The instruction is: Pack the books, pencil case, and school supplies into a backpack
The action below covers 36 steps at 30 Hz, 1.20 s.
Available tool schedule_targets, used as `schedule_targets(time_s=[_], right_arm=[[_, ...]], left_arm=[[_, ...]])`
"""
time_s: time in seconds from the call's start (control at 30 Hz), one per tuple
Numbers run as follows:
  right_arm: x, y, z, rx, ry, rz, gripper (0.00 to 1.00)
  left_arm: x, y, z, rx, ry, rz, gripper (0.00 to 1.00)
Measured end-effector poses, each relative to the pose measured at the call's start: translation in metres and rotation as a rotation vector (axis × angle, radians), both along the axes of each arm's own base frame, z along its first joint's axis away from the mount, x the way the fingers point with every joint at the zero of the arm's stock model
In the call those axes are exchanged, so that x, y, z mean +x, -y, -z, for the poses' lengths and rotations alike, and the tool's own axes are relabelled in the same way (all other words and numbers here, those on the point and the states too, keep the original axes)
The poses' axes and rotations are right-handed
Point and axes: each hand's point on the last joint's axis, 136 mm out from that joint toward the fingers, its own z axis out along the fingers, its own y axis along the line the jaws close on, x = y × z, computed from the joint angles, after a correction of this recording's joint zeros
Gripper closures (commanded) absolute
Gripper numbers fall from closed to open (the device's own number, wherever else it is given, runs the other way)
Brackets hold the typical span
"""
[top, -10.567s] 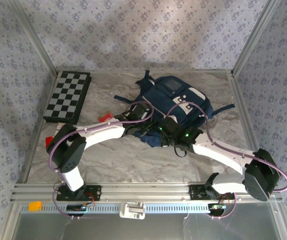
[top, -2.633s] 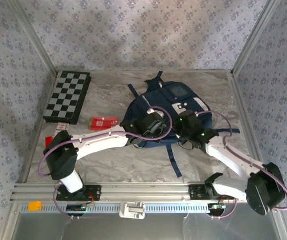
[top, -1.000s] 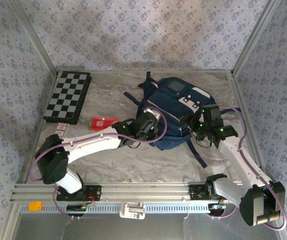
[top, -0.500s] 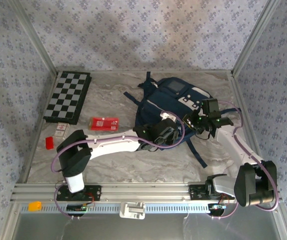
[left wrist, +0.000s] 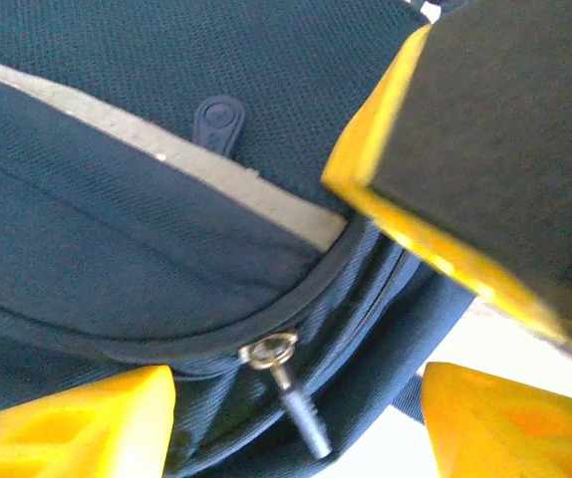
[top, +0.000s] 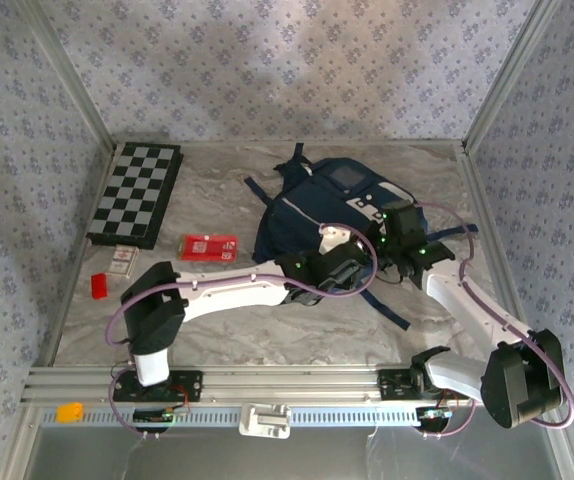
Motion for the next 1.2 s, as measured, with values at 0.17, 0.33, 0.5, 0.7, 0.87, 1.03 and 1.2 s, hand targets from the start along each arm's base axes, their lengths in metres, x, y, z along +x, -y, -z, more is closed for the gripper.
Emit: schedule_targets(time_s=[0.17, 0.33, 0.5, 0.7, 0.87, 1.03, 1.2], right_arm=[[0.002, 0.002, 0.002, -0.012, -0.003, 0.028, 1.00], [0.002, 0.000, 0.003, -0.011, -0.001, 0.031, 1.00], [0.002, -0.001, 0.003, -0.003, -0.002, 0.035, 1.00], [0.002, -0.001, 0.003, -0.003, -0.003, 0.034, 1.00], [0.002, -0.001, 0.003, -0.004, -0.002, 0.035, 1.00], [0.004, 0.002, 0.003, -0.008, 0.002, 0.047, 1.00], [0.006, 0.006, 0.001, 0.015, -0.003, 0.038, 1.00]], left_arm=[[0.005, 0.001, 0.004, 0.037, -0.006, -0.070, 0.51], [0.008, -0.002, 0.004, 0.026, -0.011, -0.133, 0.62], [0.012, -0.010, 0.016, 0.030, -0.039, -0.193, 0.73], [0.012, -0.011, 0.022, 0.007, -0.042, -0.208, 0.67], [0.014, -0.010, 0.022, 0.015, -0.035, -0.194, 0.83], [0.016, -0.010, 0.021, 0.028, -0.023, -0.173, 1.00], [0.013, -0.019, 0.015, -0.013, -0.009, -0.129, 1.00]])
